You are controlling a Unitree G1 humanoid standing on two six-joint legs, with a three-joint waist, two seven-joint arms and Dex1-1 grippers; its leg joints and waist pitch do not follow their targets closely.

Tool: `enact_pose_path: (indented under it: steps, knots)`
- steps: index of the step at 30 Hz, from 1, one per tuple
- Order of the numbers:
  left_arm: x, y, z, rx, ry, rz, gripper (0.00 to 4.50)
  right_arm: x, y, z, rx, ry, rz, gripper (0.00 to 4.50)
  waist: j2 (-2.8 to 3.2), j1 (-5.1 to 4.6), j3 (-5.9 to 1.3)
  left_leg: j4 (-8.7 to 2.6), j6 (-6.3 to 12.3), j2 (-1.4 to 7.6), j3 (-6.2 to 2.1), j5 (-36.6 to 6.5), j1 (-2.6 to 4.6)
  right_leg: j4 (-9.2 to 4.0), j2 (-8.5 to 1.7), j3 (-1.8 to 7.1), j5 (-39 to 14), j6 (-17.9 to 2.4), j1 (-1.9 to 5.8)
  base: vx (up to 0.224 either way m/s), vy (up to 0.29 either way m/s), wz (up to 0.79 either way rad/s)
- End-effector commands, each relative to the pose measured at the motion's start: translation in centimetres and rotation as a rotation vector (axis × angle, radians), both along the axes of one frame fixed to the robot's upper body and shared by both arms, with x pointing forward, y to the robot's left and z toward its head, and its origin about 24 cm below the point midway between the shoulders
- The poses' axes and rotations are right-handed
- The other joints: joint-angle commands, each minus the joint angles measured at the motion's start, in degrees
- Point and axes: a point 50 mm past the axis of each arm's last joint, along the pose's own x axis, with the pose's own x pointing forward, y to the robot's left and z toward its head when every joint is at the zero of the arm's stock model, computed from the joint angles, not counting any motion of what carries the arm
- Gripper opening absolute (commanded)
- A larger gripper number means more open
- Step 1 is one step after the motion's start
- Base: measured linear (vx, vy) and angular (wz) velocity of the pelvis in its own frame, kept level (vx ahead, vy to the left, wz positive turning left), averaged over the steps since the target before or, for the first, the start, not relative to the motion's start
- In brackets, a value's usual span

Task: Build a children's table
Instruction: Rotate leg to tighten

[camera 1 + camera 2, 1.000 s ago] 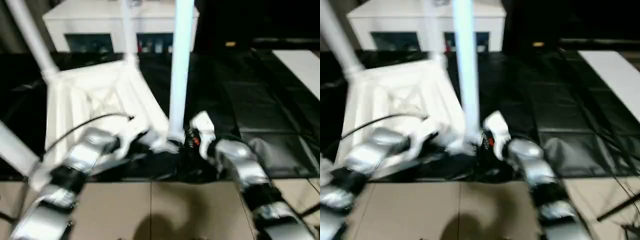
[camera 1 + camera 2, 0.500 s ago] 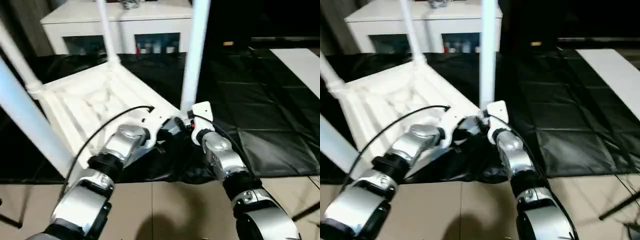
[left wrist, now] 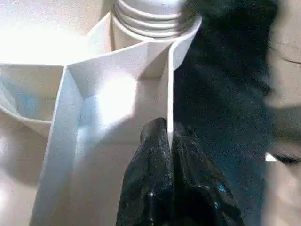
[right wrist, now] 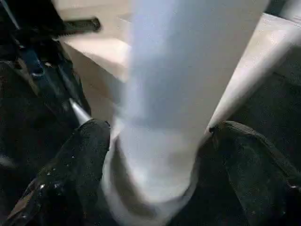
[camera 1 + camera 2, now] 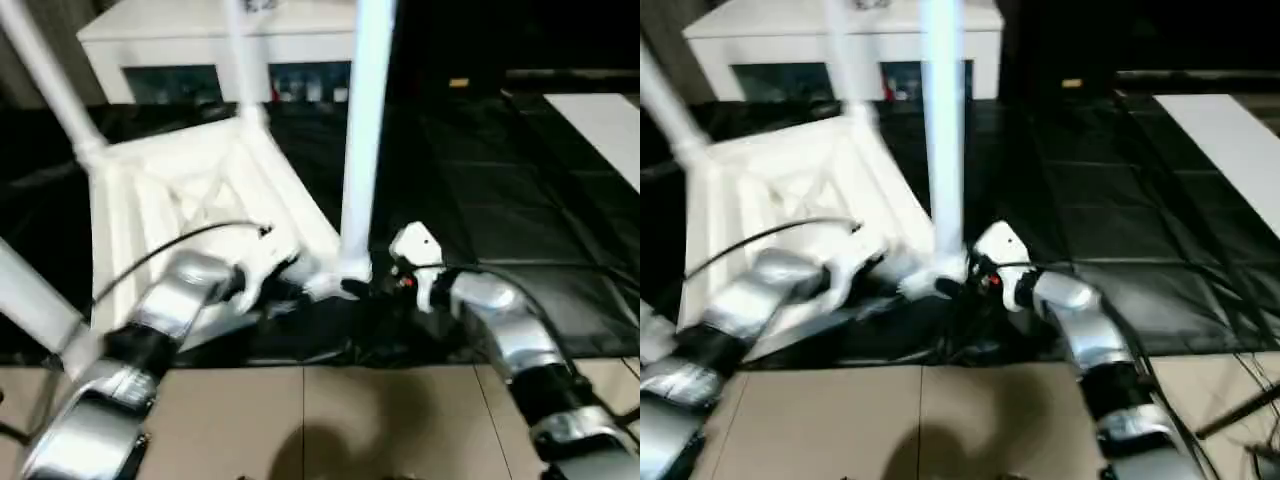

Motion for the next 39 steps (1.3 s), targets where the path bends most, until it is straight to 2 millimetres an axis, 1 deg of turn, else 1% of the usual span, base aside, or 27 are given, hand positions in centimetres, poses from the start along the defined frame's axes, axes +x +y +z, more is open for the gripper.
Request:
enact_pose_path:
  steps: [1,2,3,4,5,6,7,8,9,10,11,14,15,17,21,22,25,28,29,31,33,39]
  knots:
    - [-0.6,-1.6,0.8,-0.060,0.016,-0.114,0.00,-0.3,0.5,0.4,0.014,-0.007,0.057,3.81,-0.45,0.04,-4.01,-4.08,4.35,0.77,0.75,-14.57,1.09,-3.29,-1.31,1.17,-12.00,-15.30,2.50,0.000,0.000,0.00]
    - [-0.9,-1.5,0.9,-0.071,0.022,-0.125,0.00,-0.4,0.6,0.5,0.014,0.000,0.084,3.81,-0.58,0.39,-4.13,-3.97,4.26,0.74,0.92,-13.93,1.35,-3.11,-1.24,1.30,-10.46,-15.47,2.38,0.000,0.000,0.00]
    - [-1.0,-1.5,1.0,-0.075,0.024,-0.135,0.00,-0.5,0.8,0.4,0.008,0.003,0.100,3.81,-0.62,0.46,-4.10,-3.97,4.31,0.71,0.95,-13.65,1.21,-3.05,-1.27,1.33,-10.03,-15.52,2.48,0.000,0.000,0.00]
    - [-1.0,-1.5,1.0,-0.074,0.023,-0.133,0.00,-0.7,1.0,0.2,-0.013,0.010,0.131,3.81,-0.70,0.66,-4.06,-4.08,4.19,0.60,0.87,-13.05,0.73,-2.91,-1.35,1.23,-10.25,-14.91,2.84,0.000,0.000,0.00]
    - [-1.0,-1.5,1.0,-0.073,0.022,-0.128,0.00,-0.8,1.1,0.1,-0.023,0.014,0.143,3.81,-1.38,0.61,-4.00,-4.07,4.21,0.53,0.93,-12.83,0.61,-3.02,-1.37,1.23,-10.68,-14.54,2.89,0.000,0.000,0.00]
    - [-1.0,-1.5,1.0,-0.070,0.019,-0.123,0.00,-1.1,1.1,-0.2,-0.043,0.020,0.170,3.81,-1.21,0.76,-4.03,-4.08,3.99,0.45,0.86,-12.82,0.60,-3.00,-1.50,1.28,-11.85,-13.91,2.89,0.000,0.000,0.00]
    - [-1.0,-1.4,1.0,-0.069,0.018,-0.122,0.00,-1.2,1.1,-0.3,-0.050,0.022,0.180,3.81,-1.08,0.78,-4.01,-4.07,3.82,0.47,0.84,-13.00,0.64,-3.05,-1.56,1.28,-12.41,-13.70,2.83,0.000,0.000,0.00]
    - [-0.9,-1.3,1.1,-0.068,0.012,-0.113,0.00,-1.5,1.0,-0.6,-0.075,0.034,0.212,3.81,-1.16,0.70,-3.93,-4.15,3.53,0.46,0.79,-13.35,0.54,-3.17,-1.56,1.28,-13.17,-13.24,2.88,0.000,0.000,0.00]
    - [-0.8,-1.3,1.1,-0.067,0.011,-0.111,0.00,-1.6,1.0,-0.7,-0.079,0.037,0.218,3.81,-1.16,0.72,-3.91,-4.17,3.38,0.45,0.78,-13.63,0.59,-3.25,-1.57,1.28,-13.60,-13.03,2.88,0.000,0.000,0.00]
    - [-0.8,-1.3,1.2,-0.066,0.010,-0.109,0.00,-1.7,0.9,-0.8,-0.090,0.041,0.227,3.81,-1.30,0.74,-3.92,-4.13,3.22,0.43,0.77,-13.95,0.54,-3.31,-1.61,1.31,-14.20,-12.66,2.90,0.000,0.000,0.00]
    - [-0.8,-1.3,1.2,-0.065,0.010,-0.109,0.00,-1.8,0.9,-0.8,-0.094,0.041,0.228,3.81,-1.39,0.76,-3.96,-4.13,3.16,0.39,0.73,-13.36,0.45,-3.29,-1.65,1.36,-14.04,-12.43,2.98,0.000,0.000,0.00]
    - [-0.7,-1.3,1.4,-0.065,0.004,-0.106,0.00,-1.7,0.4,-1.0,-0.120,0.037,0.219,3.81,-1.20,0.81,-4.01,-4.03,3.23,0.37,0.73,-12.92,0.51,-3.24,-1.60,1.36,-13.62,-12.61,2.92,0.000,0.000,0.00]
    - [-0.7,-1.3,1.4,-0.065,0.004,-0.106,0.00,-1.7,0.4,-1.0,-0.120,0.037,0.218,3.81,-1.27,0.79,-4.03,-4.01,3.24,0.34,0.72,-12.71,0.45,-3.22,-1.57,1.35,-13.35,-12.64,2.95,0.000,0.000,0.00]
    - [-0.7,-1.4,1.4,-0.065,0.000,-0.107,0.00,-1.5,0.3,-0.9,-0.109,0.036,0.202,3.81,-1.17,0.77,-4.02,-4.02,3.29,0.34,0.70,-12.75,0.44,-3.24,-1.53,1.31,-13.21,-12.74,2.97,0.000,0.000,0.00]
    - [-0.7,-1.4,1.4,-0.066,0.000,-0.107,0.00,-1.4,0.3,-0.8,-0.089,0.044,0.192,3.81,-1.20,0.78,-4.10,-3.93,3.52,0.31,0.69,-12.29,0.41,-3.12,-1.48,1.28,-12.27,-13.08,3.03,0.000,0.000,0.00]
    - [-0.7,-1.4,1.4,-0.065,0.001,-0.108,0.00,-1.4,0.2,-0.9,-0.096,0.047,0.192,3.55,-1.20,0.77,-4.10,-3.95,3.58,0.32,0.69,-12.28,0.42,-3.12,-1.47,1.26,-12.18,-13.16,3.04,0.000,0.000,0.00]
    - [-0.7,-1.3,1.3,-0.063,0.002,-0.106,0.00,-1.4,0.1,-1.1,-0.103,0.053,0.185,3.42,-1.24,0.81,-4.14,-3.91,3.52,0.32,0.66,-12.08,0.41,-3.08,-1.50,1.26,-12.16,-13.20,3.10,0.000,0.000,0.00]
    - [-0.8,-1.2,1.3,-0.062,0.003,-0.101,0.00,-1.3,0.1,-1.2,-0.114,0.051,0.179,3.01,-1.23,0.94,-4.20,-3.84,3.75,0.31,0.68,-11.39,0.40,-2.94,-1.48,1.22,-11.12,-13.49,3.12,0.000,0.000,0.00]
    - [-0.8,-1.2,1.3,-0.062,0.003,-0.101,0.00,-1.3,0.1,-1.3,-0.117,0.050,0.179,3.01,-1.23,0.94,-4.20,-3.84,3.75,0.31,0.68,-11.39,0.40,-2.94,-1.48,1.22,-11.12,-13.49,3.12,0.000,0.000,0.00]
    - [-0.8,-1.1,1.3,-0.061,0.003,-0.100,0.00,-1.3,0.1,-1.3,-0.122,0.050,0.181,2.86,-1.27,0.99,-4.19,-3.82,3.82,0.31,0.70,-11.47,0.42,-2.95,-1.49,1.21,-11.30,-13.48,3.13,0.000,0.000,0.00]
    - [-0.8,-1.0,1.3,-0.061,0.004,-0.099,0.00,-1.3,0.1,-1.3,-0.126,0.047,0.183,2.77,-1.19,1.01,-4.20,-3.83,3.79,0.36,0.67,-11.36,0.42,-2.90,-1.50,1.22,-11.09,-13.53,3.15,0.000,0.000,0.00]
    - [-0.8,-0.9,1.2,-0.056,0.007,-0.094,0.00,-1.2,0.1,-1.6,-0.140,0.043,0.180,2.74,-1.14,0.92,-4.23,-3.76,3.86,0.28,0.69,-11.36,0.43,-2.87,-1.45,1.18,-10.57,-13.90,3.16,0.000,0.000,0.00]
